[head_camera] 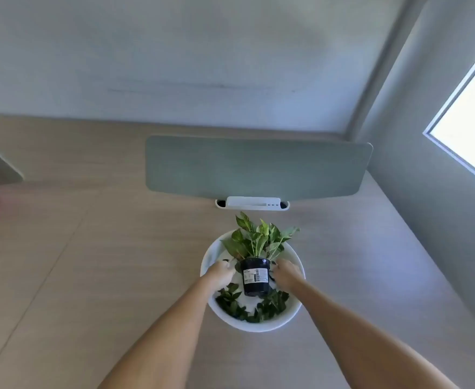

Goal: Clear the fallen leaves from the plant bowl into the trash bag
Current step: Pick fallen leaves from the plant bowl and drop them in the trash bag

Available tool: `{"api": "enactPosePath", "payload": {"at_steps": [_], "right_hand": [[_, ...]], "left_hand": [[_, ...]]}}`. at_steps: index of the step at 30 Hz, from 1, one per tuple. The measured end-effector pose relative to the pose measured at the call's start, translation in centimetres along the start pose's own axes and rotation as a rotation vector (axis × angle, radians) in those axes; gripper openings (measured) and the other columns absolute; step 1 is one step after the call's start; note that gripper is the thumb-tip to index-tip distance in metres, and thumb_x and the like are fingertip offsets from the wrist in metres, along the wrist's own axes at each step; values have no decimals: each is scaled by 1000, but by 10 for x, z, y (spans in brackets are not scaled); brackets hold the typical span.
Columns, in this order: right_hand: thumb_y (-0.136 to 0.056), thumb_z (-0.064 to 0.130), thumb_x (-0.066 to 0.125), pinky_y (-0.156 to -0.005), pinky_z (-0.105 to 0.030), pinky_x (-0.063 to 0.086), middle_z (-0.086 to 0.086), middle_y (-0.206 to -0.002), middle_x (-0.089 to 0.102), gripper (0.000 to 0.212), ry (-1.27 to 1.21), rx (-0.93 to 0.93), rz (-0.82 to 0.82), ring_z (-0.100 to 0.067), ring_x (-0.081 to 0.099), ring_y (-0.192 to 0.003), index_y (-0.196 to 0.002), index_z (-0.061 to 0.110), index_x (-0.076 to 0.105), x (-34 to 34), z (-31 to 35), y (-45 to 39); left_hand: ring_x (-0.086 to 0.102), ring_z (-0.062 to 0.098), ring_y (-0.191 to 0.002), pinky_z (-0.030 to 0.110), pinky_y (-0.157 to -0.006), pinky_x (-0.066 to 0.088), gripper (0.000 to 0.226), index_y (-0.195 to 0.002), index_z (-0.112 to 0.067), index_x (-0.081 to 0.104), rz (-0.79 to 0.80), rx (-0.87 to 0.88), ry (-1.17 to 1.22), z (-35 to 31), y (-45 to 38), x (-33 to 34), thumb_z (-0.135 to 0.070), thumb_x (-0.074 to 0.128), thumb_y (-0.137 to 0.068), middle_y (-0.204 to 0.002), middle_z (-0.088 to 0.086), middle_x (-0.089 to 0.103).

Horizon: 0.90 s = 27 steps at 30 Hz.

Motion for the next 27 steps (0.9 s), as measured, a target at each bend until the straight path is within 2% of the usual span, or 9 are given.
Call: {"api": "enactPosePath", "payload": {"at_steps": [2,5,8,10,13,16,20,23,27], "right_hand": [[-96,17,32,-72,-32,42,-9,-91,57,28,-99,63,28,-24,53,-82,-101,6,57,8,-4,-10],[-96,17,35,-72,-33,47,-10,-98,61,24,-274,147,105,-24,57,-86,-106,10,55,20,-5,-17],[-97,15,36,-82,-40,58,-16,-114,64,30,-550,232,174,-32,65,-103,-122,12,51,28,-8,-21],[-97,16,39,-80,-39,60,-17,-117,64,31,-629,234,187,-31,66,-104,-127,12,47,28,-9,-22],[-94,17,47,-81,-41,59,-15,-115,64,34,-596,147,114,-30,67,-99,-127,13,44,21,-10,-26],[-90,18,58,-88,-49,56,-10,-114,64,35,-561,19,9,-30,66,-99,-122,11,46,8,-7,-26],[-83,13,67,-77,-31,55,-4,-115,67,36,-503,-113,-94,-17,65,-92,-112,16,46,2,-4,-20],[-79,3,68,-81,-32,56,-8,-117,68,43,-498,-147,-114,-19,68,-93,-113,14,44,7,-6,-19],[-78,6,70,-93,-36,52,-9,-119,68,57,-396,-141,-128,-28,65,-106,-128,10,44,14,-11,-20]], "left_hand": [[28,11,-57,26,-59,31,24,-75,-28,35,25,-59,68,0,-12,10,-19,37,-97,-68,-4,29],[44,12,-74,28,-70,40,6,-100,-19,44,62,-92,140,-2,-19,23,-20,39,-97,-80,-5,41],[55,28,-108,36,-91,46,23,-114,-10,53,83,-118,200,-1,-28,30,-19,42,-97,-112,11,58],[55,30,-119,37,-90,47,26,-120,-12,54,78,-129,251,-1,-29,29,-18,43,-97,-124,13,59],[60,28,-115,34,-83,45,33,-128,-14,53,40,-90,352,-8,-33,20,-14,45,-95,-124,10,61],[58,29,-117,38,-88,48,32,-124,-11,51,-19,-61,453,-18,-36,9,-6,46,-92,-124,12,60],[57,30,-117,39,-92,53,27,-111,-10,47,-65,-27,543,-22,-33,7,6,48,-90,-130,13,56],[57,28,-114,39,-91,55,36,-116,-6,51,-90,-19,585,-14,-33,13,13,52,-86,-132,10,54],[57,31,-119,49,-99,52,54,-130,-7,54,-99,-30,551,-2,-34,22,7,66,-79,-128,7,59]]}}
Point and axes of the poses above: each hand's wrist, its own y-axis away from the middle knuckle, its own x-axis out of the palm, z = x × y, the point moved 4 cm from there along -y, towards the middle knuckle
